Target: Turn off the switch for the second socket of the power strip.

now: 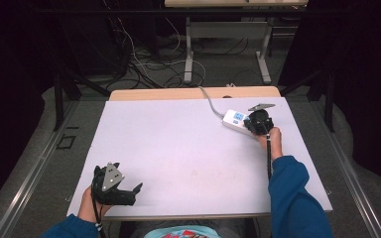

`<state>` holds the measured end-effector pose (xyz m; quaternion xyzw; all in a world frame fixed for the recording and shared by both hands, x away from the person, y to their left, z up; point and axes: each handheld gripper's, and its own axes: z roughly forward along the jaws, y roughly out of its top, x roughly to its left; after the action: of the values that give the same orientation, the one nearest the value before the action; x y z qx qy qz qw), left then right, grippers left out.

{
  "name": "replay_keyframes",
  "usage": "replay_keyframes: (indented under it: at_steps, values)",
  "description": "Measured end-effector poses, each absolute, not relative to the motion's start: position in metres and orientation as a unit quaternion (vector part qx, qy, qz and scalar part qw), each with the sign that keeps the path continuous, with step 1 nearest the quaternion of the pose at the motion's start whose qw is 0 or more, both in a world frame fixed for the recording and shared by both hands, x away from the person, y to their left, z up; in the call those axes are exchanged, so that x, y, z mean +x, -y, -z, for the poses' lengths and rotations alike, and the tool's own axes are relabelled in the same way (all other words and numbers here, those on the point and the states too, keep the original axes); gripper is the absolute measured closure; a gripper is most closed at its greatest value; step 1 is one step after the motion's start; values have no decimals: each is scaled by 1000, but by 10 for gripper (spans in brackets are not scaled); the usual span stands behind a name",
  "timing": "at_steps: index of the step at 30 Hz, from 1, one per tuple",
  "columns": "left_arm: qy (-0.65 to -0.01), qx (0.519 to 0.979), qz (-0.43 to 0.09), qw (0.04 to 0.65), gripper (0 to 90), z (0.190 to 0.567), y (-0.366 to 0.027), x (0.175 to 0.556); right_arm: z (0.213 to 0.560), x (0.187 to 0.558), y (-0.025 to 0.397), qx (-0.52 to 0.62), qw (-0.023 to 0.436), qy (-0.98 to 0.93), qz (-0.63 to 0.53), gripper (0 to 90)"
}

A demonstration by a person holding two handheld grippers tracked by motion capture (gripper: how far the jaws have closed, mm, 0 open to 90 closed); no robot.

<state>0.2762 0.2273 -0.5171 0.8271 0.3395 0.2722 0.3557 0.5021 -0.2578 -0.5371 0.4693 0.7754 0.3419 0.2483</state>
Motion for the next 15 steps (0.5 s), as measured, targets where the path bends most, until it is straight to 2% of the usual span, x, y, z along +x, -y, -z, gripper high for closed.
replay_keyframes:
  at_steps: [15]
  values:
    - [-340,826,-272,357,2,517,-227,276,538,502,256,466,253,-777,-339,900]
